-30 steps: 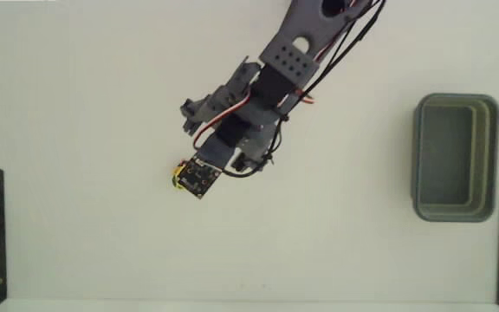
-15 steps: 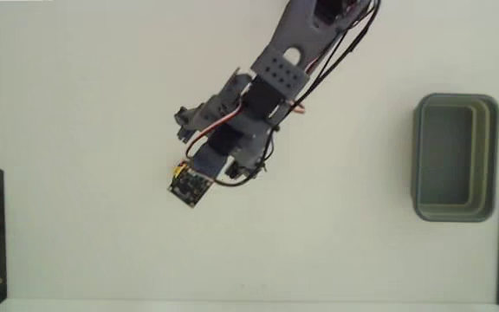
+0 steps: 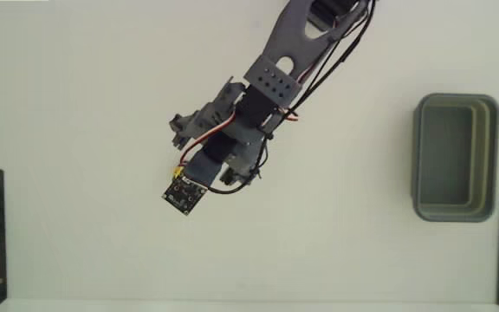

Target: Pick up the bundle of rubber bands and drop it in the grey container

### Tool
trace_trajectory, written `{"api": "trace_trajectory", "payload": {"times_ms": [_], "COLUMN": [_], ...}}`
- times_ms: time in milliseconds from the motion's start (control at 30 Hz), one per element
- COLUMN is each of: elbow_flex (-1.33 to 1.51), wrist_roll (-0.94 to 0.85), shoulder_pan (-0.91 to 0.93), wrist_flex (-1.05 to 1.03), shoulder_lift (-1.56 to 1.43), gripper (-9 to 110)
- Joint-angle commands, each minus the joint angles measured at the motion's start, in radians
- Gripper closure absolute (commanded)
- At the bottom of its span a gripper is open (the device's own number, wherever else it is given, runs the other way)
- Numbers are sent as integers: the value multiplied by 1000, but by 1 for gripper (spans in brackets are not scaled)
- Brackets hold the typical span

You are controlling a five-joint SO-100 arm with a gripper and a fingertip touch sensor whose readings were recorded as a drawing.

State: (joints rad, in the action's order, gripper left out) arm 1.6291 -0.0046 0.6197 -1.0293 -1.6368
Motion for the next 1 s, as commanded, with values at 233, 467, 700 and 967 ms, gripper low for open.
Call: {"api": "trace_trajectory", "payload": {"times_ms": [233, 467, 700, 967], "elbow_flex": [-99, -149, -201, -268], "wrist_roll": [5, 5, 5, 5], "shoulder_pan": [25, 25, 25, 25], "wrist_flex": [10, 10, 8, 2], "shoulder_lift": [37, 87, 137, 198], "gripper": [-9, -9, -9, -9]}}
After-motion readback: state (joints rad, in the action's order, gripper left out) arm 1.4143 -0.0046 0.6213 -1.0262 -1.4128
